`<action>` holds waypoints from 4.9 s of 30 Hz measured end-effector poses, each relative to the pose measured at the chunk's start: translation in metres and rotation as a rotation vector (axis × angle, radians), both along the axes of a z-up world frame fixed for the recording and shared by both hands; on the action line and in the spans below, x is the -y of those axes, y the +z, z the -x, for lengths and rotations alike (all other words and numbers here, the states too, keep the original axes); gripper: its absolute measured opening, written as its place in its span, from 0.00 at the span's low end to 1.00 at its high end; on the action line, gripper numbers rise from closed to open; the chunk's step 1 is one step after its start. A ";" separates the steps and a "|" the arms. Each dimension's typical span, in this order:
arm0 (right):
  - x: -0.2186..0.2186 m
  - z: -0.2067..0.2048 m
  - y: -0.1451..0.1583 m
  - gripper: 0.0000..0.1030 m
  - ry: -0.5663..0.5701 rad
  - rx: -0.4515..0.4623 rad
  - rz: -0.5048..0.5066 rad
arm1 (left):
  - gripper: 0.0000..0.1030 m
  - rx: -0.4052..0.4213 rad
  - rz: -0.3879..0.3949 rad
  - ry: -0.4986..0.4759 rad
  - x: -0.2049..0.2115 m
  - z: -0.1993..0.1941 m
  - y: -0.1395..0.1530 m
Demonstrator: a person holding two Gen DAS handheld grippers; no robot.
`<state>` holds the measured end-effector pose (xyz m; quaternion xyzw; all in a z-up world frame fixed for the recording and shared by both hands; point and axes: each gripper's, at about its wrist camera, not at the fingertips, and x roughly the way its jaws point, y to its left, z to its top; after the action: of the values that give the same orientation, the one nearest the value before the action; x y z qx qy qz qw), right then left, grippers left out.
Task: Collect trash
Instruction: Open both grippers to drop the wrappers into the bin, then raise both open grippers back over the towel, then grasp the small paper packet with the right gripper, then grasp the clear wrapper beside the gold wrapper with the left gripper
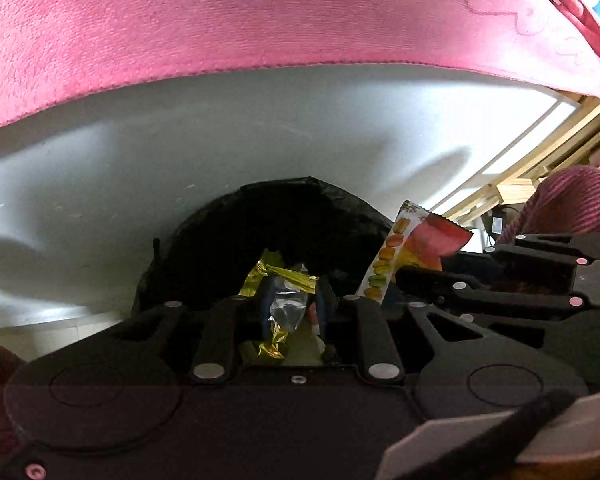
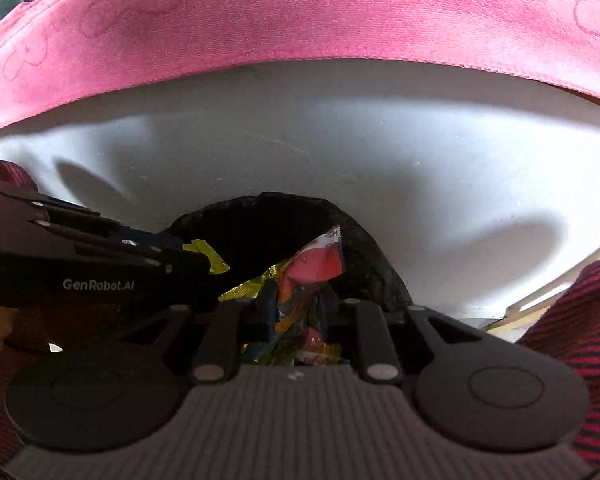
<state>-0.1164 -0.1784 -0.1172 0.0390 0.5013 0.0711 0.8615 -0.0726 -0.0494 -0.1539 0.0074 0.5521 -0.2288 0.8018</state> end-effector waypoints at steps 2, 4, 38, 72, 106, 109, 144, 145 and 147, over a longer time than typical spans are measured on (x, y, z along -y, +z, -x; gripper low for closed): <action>0.000 -0.001 -0.002 0.34 -0.002 -0.001 0.001 | 0.27 -0.003 -0.001 0.005 0.000 0.000 0.003; 0.000 -0.004 -0.004 0.36 -0.003 -0.001 -0.002 | 0.33 -0.001 -0.002 0.010 0.001 -0.001 0.004; 0.027 0.009 0.065 0.79 -0.025 0.184 -0.083 | 0.80 0.007 0.281 0.062 -0.032 -0.010 0.080; 0.040 -0.047 0.160 0.85 -0.016 0.521 -0.045 | 0.92 0.362 0.326 0.181 -0.072 -0.065 0.207; 0.002 -0.230 0.126 0.48 0.092 0.388 0.032 | 0.08 0.399 0.291 0.499 -0.085 -0.206 0.167; 0.002 -0.217 0.129 0.48 0.101 0.400 0.038 | 0.07 0.424 0.296 0.458 -0.085 -0.187 0.180; 0.032 -0.158 0.129 0.49 0.049 0.416 0.038 | 0.86 0.566 0.088 0.222 -0.040 -0.143 0.179; 0.032 -0.157 0.129 0.49 0.051 0.417 0.039 | 0.84 0.557 0.053 0.221 -0.037 -0.147 0.175; 0.032 -0.155 0.129 0.49 0.056 0.420 0.042 | 0.68 0.556 0.042 0.191 -0.033 -0.145 0.171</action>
<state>0.0383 -0.2101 0.0118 -0.0085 0.3129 0.0911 0.9454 0.0727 -0.0162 0.0166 0.0011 0.3048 -0.1530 0.9401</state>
